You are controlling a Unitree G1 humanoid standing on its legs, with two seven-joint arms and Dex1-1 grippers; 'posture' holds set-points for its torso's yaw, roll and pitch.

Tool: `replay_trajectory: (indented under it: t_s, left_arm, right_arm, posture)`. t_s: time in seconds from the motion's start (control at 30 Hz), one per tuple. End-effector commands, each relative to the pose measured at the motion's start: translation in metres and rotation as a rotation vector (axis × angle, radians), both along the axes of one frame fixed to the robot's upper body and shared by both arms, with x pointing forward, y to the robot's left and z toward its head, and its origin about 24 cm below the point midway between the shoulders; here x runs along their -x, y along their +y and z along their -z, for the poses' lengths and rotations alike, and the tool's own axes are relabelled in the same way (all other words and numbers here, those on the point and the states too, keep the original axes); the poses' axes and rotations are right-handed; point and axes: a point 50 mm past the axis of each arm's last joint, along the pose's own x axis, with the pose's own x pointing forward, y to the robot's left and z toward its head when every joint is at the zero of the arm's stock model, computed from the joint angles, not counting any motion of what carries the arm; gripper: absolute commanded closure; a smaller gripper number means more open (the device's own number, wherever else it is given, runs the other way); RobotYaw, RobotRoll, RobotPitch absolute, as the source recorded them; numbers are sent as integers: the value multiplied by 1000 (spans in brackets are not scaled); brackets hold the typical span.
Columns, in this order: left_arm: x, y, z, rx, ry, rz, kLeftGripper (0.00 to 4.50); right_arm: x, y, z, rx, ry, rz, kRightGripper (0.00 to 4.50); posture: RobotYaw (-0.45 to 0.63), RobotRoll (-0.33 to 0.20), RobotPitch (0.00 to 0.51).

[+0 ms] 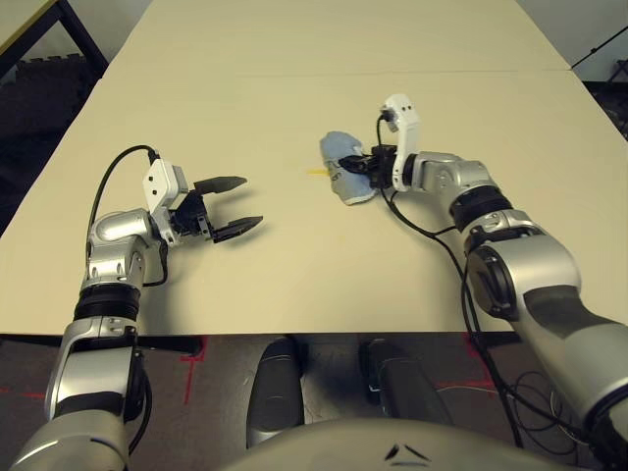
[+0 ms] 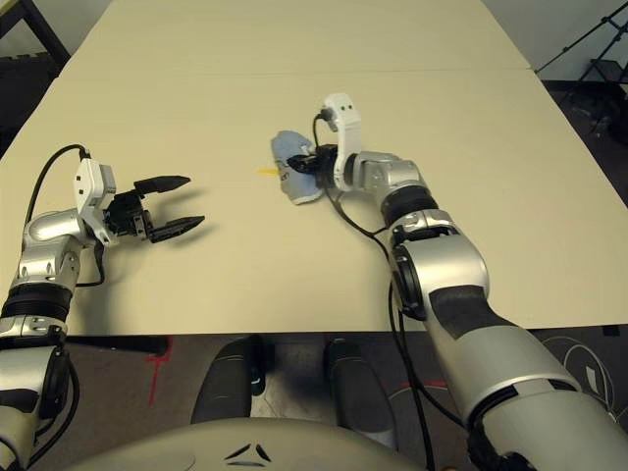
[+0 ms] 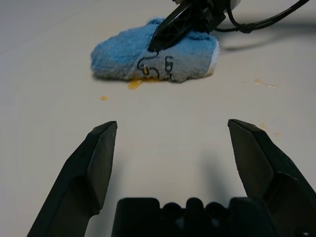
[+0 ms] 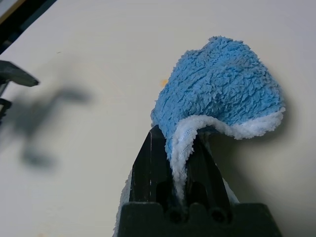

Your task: Wipe the water off the table with a rag.

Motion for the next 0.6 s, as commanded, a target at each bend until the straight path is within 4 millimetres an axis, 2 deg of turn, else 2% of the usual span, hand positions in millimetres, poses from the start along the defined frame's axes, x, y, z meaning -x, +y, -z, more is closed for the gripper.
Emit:
replay_trajectory:
  t_s: [0.03,0.2,0.37,0.5,0.6]
  left_arm:
    - [3,1,-1,-11,1,-5,0]
    - [2,-2,-4,-9,-9,-6,0]
    - [2,-4,-1,1,-4,-3,0]
    - [2,-5,2,-10,9,12,0]
    - [-2,-7,0,-6,6,17,0]
  right_arm:
    - [10,22,11,19,48,-83,4443]
    - [15,41,9,19,48,-131,4443]
    - [16,45,12,25,45,-120,4443]
    - [12,35,12,21,42,-82,4443]
    - [7,15,13,34,37,-37,4443]
  posture:
    - [221,0,165]
    - [233,0,169]
    - [182,0,177]
    - [164,0,175]
    - [145,0,172]
